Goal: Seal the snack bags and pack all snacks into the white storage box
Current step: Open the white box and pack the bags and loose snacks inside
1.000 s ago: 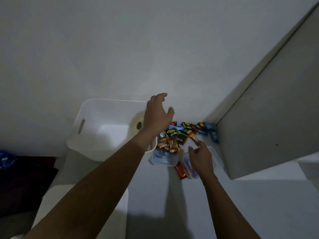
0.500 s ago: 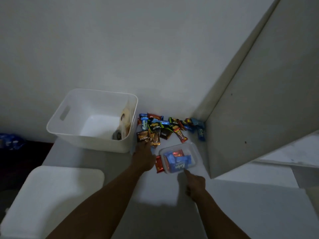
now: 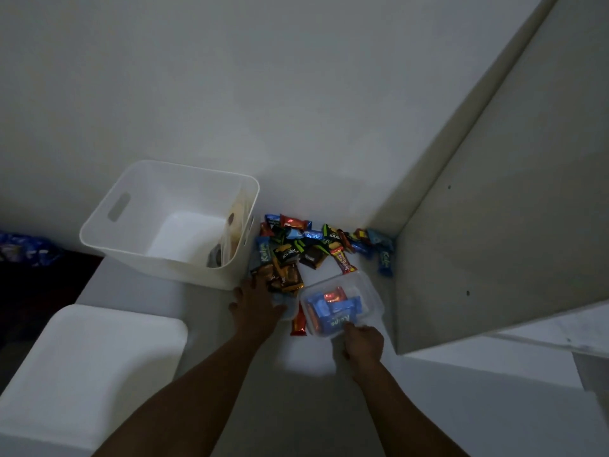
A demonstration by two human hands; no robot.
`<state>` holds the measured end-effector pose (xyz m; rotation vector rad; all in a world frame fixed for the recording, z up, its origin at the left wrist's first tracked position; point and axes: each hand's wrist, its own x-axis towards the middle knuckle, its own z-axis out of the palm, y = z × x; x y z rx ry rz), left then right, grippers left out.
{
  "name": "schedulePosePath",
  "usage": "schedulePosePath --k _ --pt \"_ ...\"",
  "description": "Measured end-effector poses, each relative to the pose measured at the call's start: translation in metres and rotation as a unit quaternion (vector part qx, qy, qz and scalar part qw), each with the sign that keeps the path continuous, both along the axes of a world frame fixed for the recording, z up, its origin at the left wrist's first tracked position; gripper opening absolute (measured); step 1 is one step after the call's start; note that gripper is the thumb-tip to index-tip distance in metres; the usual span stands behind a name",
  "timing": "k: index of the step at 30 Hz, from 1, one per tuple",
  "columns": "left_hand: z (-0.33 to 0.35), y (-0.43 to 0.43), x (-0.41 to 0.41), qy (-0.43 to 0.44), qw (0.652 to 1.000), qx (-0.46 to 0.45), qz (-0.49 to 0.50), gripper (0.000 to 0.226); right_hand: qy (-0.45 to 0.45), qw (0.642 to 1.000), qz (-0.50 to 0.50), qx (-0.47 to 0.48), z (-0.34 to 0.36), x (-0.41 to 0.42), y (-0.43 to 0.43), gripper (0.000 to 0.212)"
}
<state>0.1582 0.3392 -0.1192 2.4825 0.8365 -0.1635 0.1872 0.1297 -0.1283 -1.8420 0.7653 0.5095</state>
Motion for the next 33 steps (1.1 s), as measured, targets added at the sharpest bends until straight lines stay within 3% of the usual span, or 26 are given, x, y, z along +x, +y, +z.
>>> schedulePosePath --k 4,6,10,15,17,20,23,27,31,33 --pt "-0.011 0.004 0.002 -0.070 0.982 -0.146 0.095 0.099 -0.044 0.998 -0.032 0.017 0.005 0.002 0.004 0.023" --pt "-0.014 0.006 0.000 -0.075 0.977 -0.176 0.098 0.106 -0.062 0.997 -0.046 0.026 0.008 0.002 0.007 0.020" --pt "-0.005 0.006 -0.005 -0.108 0.981 -0.147 0.063 0.097 -0.093 0.993 -0.056 0.040 0.012 0.005 0.009 0.014" --pt "0.023 -0.002 -0.007 -0.146 0.987 -0.065 0.024 0.055 -0.130 0.990 -0.045 0.030 0.020 0.006 0.013 0.012" --pt "0.025 0.001 -0.008 -0.173 0.983 -0.041 -0.048 0.037 -0.152 0.987 -0.037 0.025 0.025 0.005 0.014 0.014" --pt "0.022 0.006 -0.011 -0.187 0.978 -0.023 -0.094 0.027 -0.184 0.983 -0.024 0.010 0.033 0.002 0.015 0.013" --pt "0.024 0.009 -0.021 -0.216 0.974 0.002 -0.073 0.036 -0.244 0.970 -0.012 -0.016 0.038 0.000 0.015 0.014" --pt "0.037 0.008 -0.037 -0.233 0.972 -0.031 -0.019 0.037 -0.295 0.955 -0.023 -0.024 0.050 -0.003 0.017 0.015" --pt "0.029 0.013 -0.071 -0.244 0.967 -0.071 0.004 0.032 -0.302 0.952 -0.052 -0.015 0.065 -0.014 0.022 0.015" --pt "0.021 0.015 -0.093 -0.257 0.960 -0.105 0.039 0.044 -0.294 0.954 -0.061 -0.013 0.068 -0.021 0.026 0.022"
